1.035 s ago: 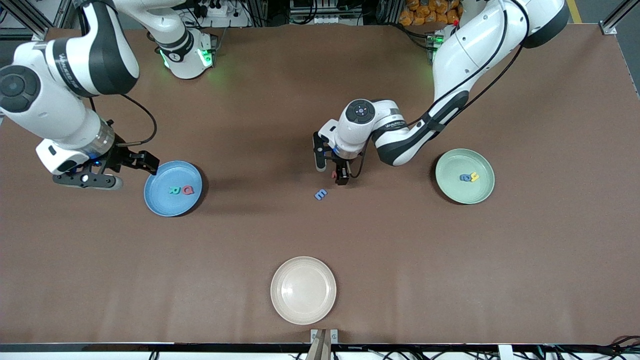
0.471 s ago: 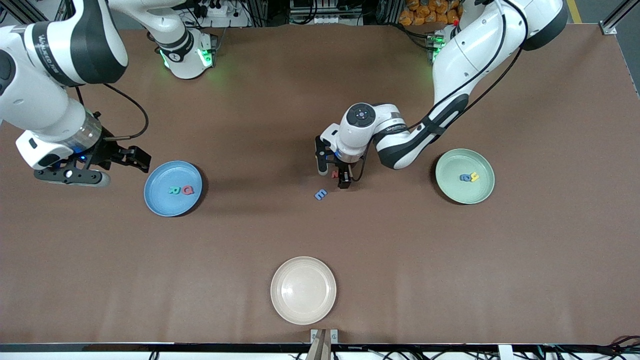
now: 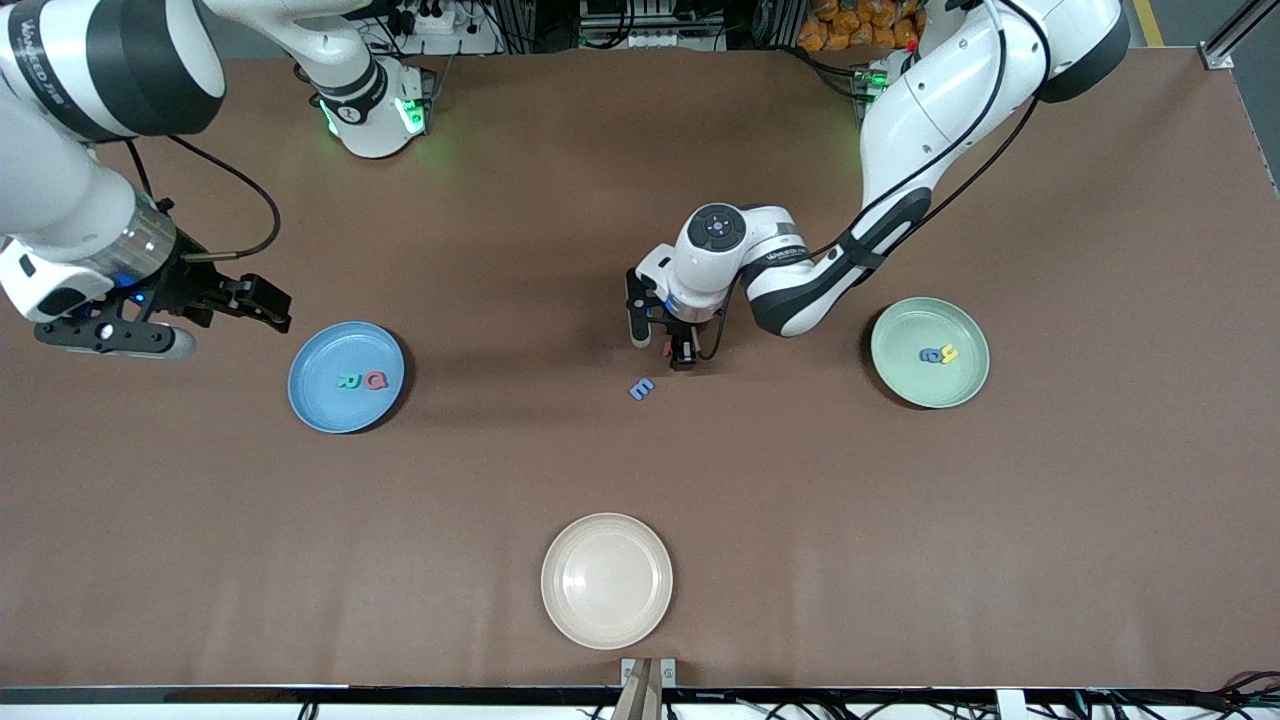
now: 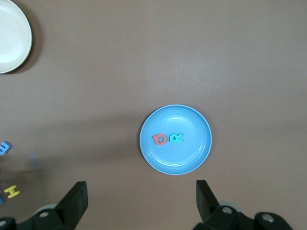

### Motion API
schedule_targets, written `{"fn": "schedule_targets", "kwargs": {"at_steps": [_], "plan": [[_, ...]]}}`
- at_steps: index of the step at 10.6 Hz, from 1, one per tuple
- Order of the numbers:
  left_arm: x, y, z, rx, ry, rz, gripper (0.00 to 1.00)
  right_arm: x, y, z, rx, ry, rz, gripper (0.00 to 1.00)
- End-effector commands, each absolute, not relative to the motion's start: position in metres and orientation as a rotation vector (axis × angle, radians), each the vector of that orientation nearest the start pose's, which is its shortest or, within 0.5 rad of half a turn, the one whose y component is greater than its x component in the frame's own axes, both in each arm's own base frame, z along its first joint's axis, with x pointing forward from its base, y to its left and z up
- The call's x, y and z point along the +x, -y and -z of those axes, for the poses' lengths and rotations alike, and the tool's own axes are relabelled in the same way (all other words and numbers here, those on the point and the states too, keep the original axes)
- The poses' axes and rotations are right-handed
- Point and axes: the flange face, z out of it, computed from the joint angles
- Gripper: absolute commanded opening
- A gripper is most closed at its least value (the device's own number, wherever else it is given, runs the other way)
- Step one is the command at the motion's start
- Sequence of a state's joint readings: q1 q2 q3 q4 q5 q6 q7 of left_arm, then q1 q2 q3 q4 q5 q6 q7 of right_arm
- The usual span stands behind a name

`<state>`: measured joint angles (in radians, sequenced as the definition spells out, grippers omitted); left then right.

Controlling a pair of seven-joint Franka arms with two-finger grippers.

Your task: Sort uppercase to blue plate, lowercase to green plate

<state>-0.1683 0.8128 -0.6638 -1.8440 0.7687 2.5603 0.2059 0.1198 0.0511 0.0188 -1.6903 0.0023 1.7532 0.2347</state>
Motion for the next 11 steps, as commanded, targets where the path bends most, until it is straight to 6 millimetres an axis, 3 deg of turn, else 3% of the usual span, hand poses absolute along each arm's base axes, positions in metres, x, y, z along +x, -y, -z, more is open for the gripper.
{"fn": "schedule_targets", "kwargs": {"at_steps": [1, 2, 5, 7, 8, 10, 11], "plan": [[0.451, 0.469, -0.167, -2.358, -2.135, 0.271, 0.43, 0.565, -0.077, -0.571, -3.113, -0.163, 0.022, 1.0], [0.45, 0.469, -0.165, -2.374, -2.122, 0.267, 0.39, 0.564, -0.075, -0.573, -3.112, -0.165, 0.027, 1.0], [0.458, 0.461, -0.163, -2.392, -2.093, 0.261, 0.1, 0.566, -0.076, -0.581, -3.11, -0.164, 0.043, 1.0], [0.474, 0.453, -0.171, -2.409, -2.056, 0.28, 0.0, 0.566, -0.079, -0.588, -3.108, -0.157, 0.057, 1.0], [0.482, 0.445, -0.179, -2.418, -2.028, 0.284, 0.0, 0.567, -0.081, -0.588, -3.108, -0.154, 0.05, 1.0], [0.511, 0.411, -0.2, -2.476, -1.92, 0.24, 0.0, 0.568, -0.089, -0.586, -3.109, -0.128, 0.057, 1.0], [0.529, 0.385, -0.217, -2.512, -1.848, 0.196, 0.0, 0.568, -0.096, -0.586, -3.11, -0.111, 0.062, 1.0]]}}
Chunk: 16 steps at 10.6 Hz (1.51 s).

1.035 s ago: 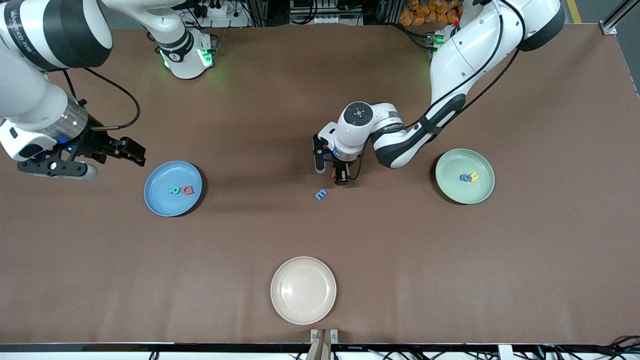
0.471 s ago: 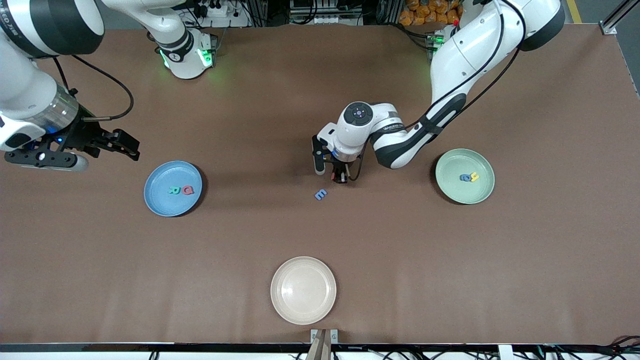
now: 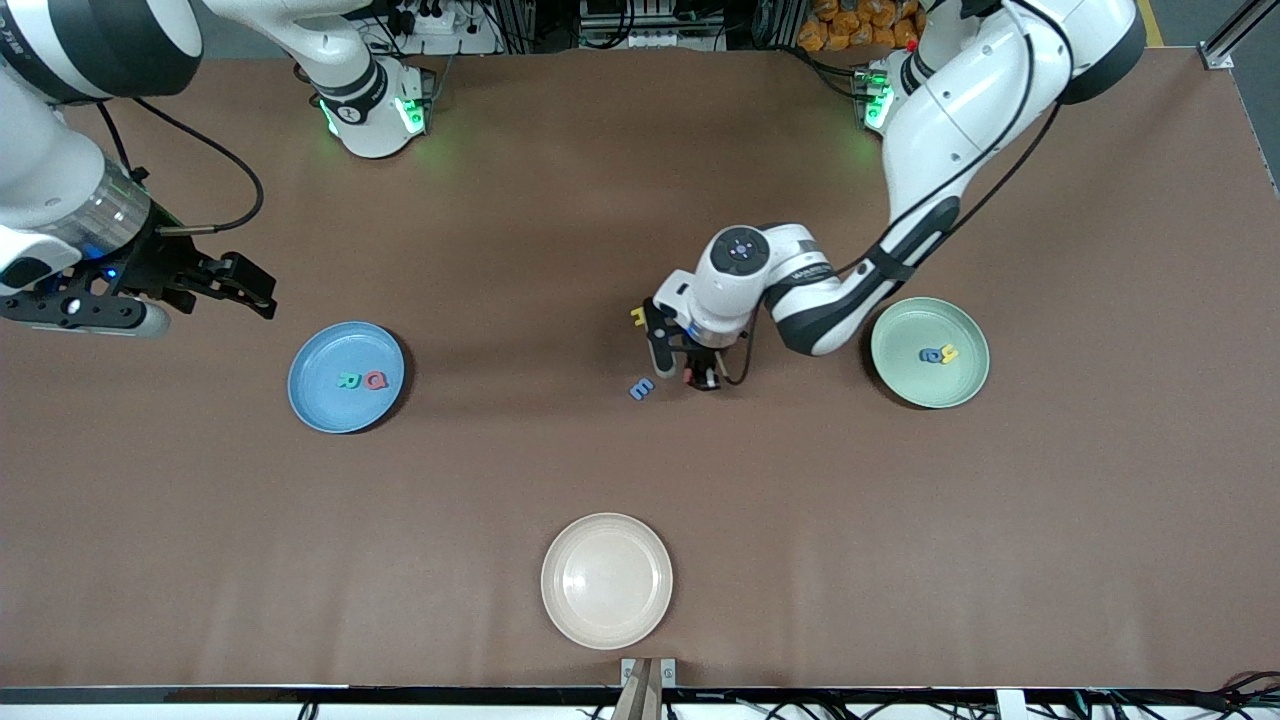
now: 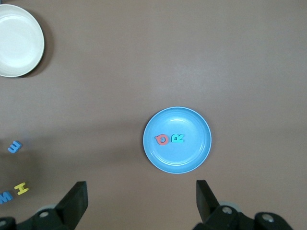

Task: Sort uppercase to blue plate, lowercase to green plate
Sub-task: 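Carry the blue m to the green plate and open the left gripper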

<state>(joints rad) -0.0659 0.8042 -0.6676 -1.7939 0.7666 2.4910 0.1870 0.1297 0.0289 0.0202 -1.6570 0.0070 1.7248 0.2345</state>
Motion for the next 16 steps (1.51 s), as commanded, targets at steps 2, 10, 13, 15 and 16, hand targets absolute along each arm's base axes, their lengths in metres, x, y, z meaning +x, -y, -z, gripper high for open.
{"fn": "schedule_targets", "kwargs": {"at_steps": [2, 10, 13, 15, 16], "plan": [[0.56, 0.323, -0.258, -2.61, -1.655, 0.07, 0.0, 0.569, -0.106, -0.588, -3.108, -0.085, 0.068, 1.0], [0.585, 0.117, -0.267, -2.881, -0.997, -0.392, 0.0, 0.568, -0.142, -0.586, -3.104, -0.014, 0.057, 1.0], [0.569, 0.078, -0.239, -3.03, -0.803, -0.478, 0.0, 0.565, -0.164, -0.588, -3.089, -0.014, 0.056, 1.0], [0.564, 0.066, -0.225, -3.091, -0.719, -0.505, 0.07, 0.567, -0.17, -0.589, -3.031, -0.028, 0.041, 1.0], [0.564, 0.067, -0.226, -3.096, -0.701, -0.496, 0.28, 0.567, -0.183, -0.582, -3.039, -0.005, 0.026, 1.0]]}}
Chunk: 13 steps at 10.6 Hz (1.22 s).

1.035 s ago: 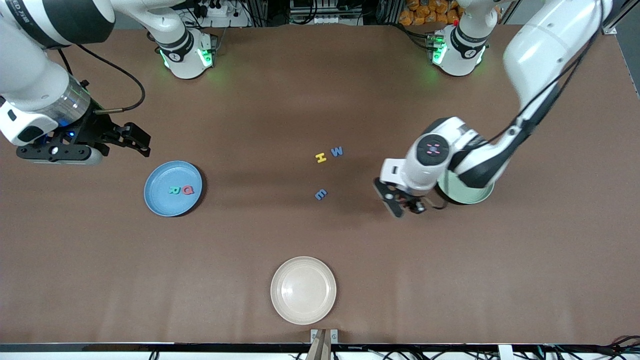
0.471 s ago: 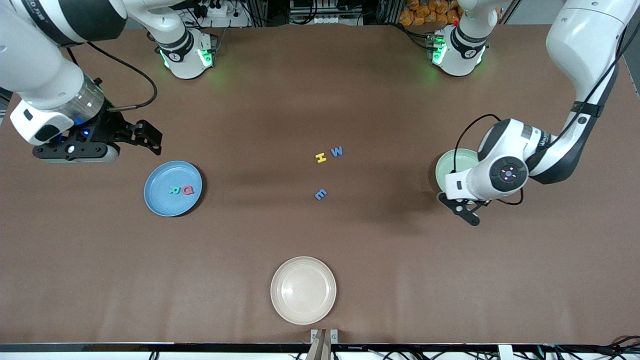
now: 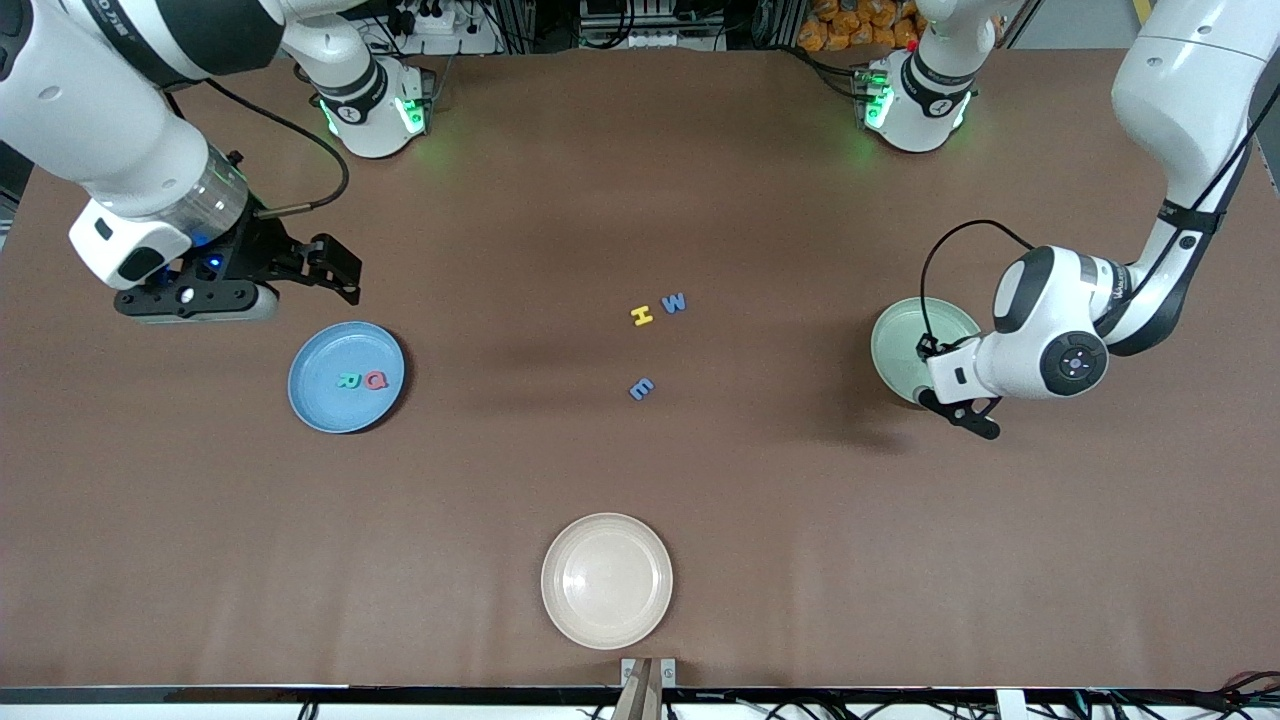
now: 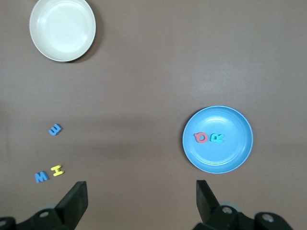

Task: Sort uppercase to blue plate, lowercase to green plate
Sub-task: 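Carry the blue m to the green plate and open the left gripper, then move the right gripper over the remaining letters while the left gripper lifts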

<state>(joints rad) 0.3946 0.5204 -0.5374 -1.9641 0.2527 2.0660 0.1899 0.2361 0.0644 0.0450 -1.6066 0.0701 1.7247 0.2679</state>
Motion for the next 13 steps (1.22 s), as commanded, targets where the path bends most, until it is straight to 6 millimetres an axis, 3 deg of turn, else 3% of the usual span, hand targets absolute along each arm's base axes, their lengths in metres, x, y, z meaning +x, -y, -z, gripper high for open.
{"fn": "schedule_targets", "kwargs": {"at_steps": [1, 3, 4, 6, 10, 13], "plan": [[0.566, 0.067, -0.229, -3.096, -0.697, -0.49, 0.35, 0.566, -0.199, -0.571, -3.049, 0.004, 0.0, 1.0], [0.571, 0.069, -0.241, -3.095, -0.689, -0.448, 0.45, 0.557, -0.246, -0.551, -3.065, -0.002, -0.047, 1.0], [0.576, 0.071, -0.252, -3.095, -0.661, -0.418, 0.62, 0.554, -0.272, -0.54, -3.067, -0.004, -0.034, 1.0], [0.585, 0.086, -0.272, -3.093, -0.605, -0.359, 0.69, 0.545, -0.326, -0.512, -3.058, -0.037, -0.016, 1.0], [0.597, 0.107, -0.339, -3.059, -0.494, -0.28, 0.7, 0.516, -0.406, -0.466, -3.076, 0.019, -0.009, 0.95], [0.594, 0.092, -0.38, -3.019, -0.399, -0.244, 0.75, 0.496, -0.444, -0.426, -3.097, 0.048, -0.05, 0.94]]}}
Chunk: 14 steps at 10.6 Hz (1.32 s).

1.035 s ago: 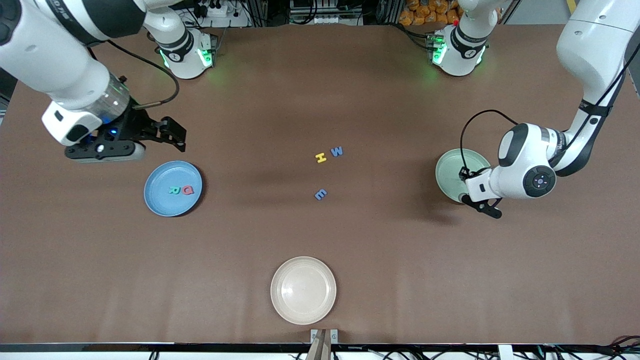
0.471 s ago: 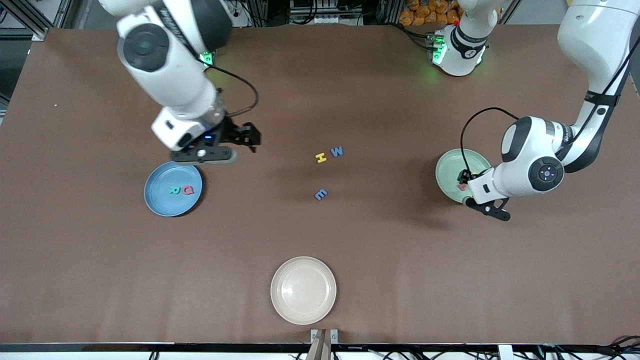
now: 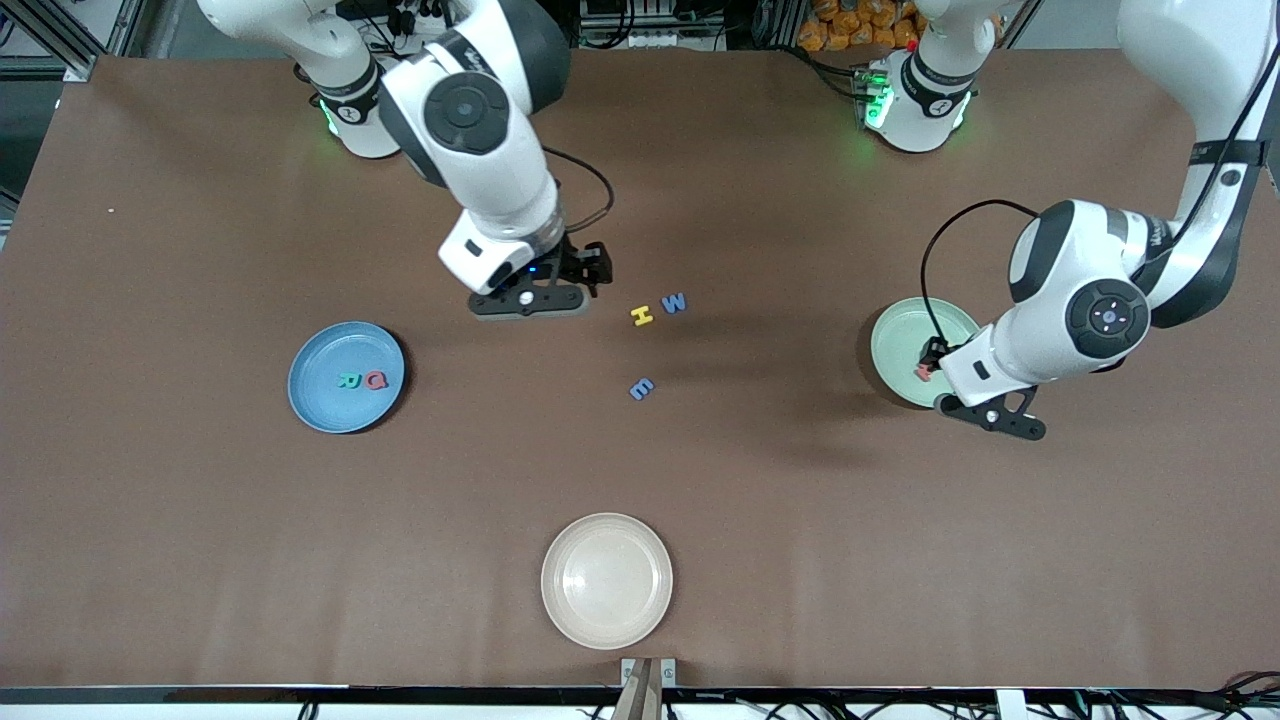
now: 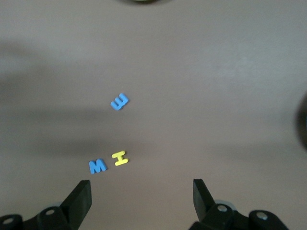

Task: Sort uppercase to blue plate, lowercase to green plate
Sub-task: 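Move the right gripper over the remaining letters while the left gripper lifts, then lower the right gripper onto the yellow H and close it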

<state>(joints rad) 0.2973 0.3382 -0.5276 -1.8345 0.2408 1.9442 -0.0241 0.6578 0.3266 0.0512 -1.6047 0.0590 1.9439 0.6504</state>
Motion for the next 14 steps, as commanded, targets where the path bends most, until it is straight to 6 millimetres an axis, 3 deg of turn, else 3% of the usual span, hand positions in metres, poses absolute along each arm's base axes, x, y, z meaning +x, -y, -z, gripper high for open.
{"fn": "schedule_targets", "kwargs": {"at_steps": [1, 5, 7, 11, 14], "plan": [[0.592, 0.084, -0.394, -3.007, -0.376, -0.234, 0.77, 0.486, -0.461, -0.413, -3.095, 0.079, -0.049, 0.93], [0.588, 0.039, -0.452, -3.08, -0.15, -0.112, 0.96, 0.453, -0.493, -0.346, -3.086, 0.153, -0.064, 0.88], [0.583, 0.027, -0.477, -3.06, -0.107, -0.069, 1.0, 0.445, -0.505, -0.319, -3.102, 0.204, -0.063, 0.87], [0.579, 0.024, -0.509, -3.051, -0.101, -0.057, 1.0, 0.437, -0.514, -0.26, -3.109, 0.25, -0.048, 0.76], [0.58, 0.021, -0.524, -3.048, -0.069, -0.07, 1.0, 0.437, -0.514, -0.235, -3.111, 0.255, -0.05, 0.71]]}}
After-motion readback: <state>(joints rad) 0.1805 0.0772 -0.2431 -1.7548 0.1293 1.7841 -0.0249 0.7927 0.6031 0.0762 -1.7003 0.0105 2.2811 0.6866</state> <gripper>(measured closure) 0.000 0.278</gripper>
